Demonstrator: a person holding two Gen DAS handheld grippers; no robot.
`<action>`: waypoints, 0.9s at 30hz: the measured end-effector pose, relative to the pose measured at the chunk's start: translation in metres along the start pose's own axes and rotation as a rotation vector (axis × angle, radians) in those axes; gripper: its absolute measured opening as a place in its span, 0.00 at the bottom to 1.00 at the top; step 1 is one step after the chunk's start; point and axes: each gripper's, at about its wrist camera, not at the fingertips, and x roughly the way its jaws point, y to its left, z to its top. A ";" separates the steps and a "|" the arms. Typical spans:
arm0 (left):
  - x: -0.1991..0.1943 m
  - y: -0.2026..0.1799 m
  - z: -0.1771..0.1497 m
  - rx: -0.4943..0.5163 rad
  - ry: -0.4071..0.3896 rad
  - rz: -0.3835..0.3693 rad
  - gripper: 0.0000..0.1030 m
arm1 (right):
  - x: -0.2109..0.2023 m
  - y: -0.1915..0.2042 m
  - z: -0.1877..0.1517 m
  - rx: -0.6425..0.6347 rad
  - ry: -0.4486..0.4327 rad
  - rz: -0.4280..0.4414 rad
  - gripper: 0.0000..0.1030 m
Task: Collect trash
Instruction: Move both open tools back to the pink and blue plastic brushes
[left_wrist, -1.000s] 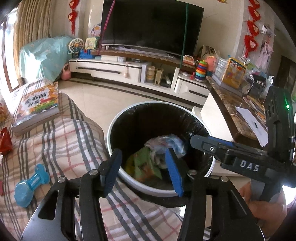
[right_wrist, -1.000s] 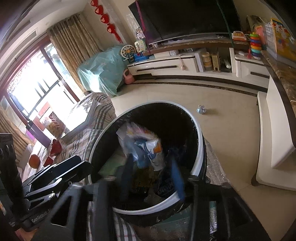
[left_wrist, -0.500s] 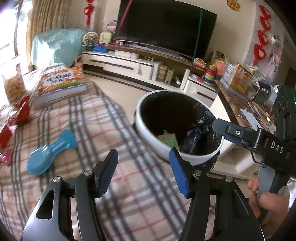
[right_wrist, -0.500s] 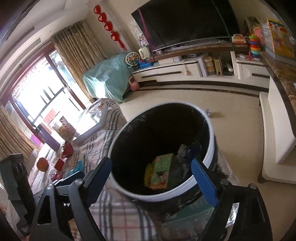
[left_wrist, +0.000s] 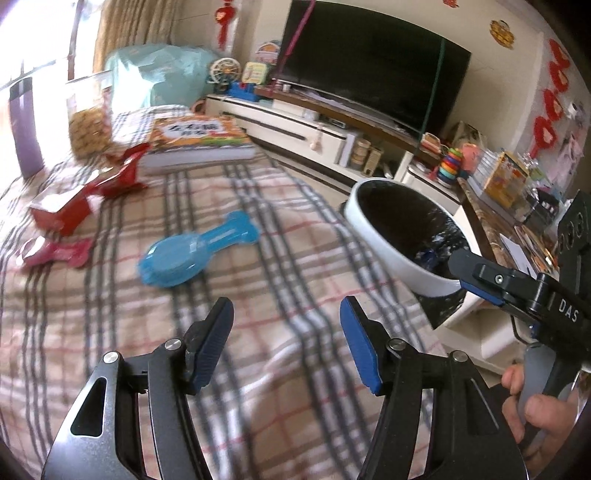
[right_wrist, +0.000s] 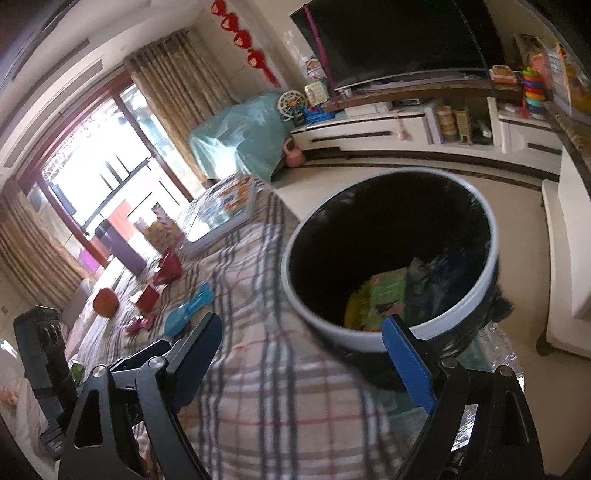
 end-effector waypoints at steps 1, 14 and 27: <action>-0.002 0.005 -0.003 -0.009 0.002 0.005 0.59 | 0.002 0.004 -0.002 -0.005 0.007 0.008 0.87; -0.029 0.059 -0.025 -0.111 -0.005 0.069 0.60 | 0.020 0.052 -0.027 -0.066 0.059 0.063 0.87; -0.046 0.112 -0.036 -0.202 -0.017 0.132 0.61 | 0.046 0.095 -0.042 -0.124 0.114 0.111 0.87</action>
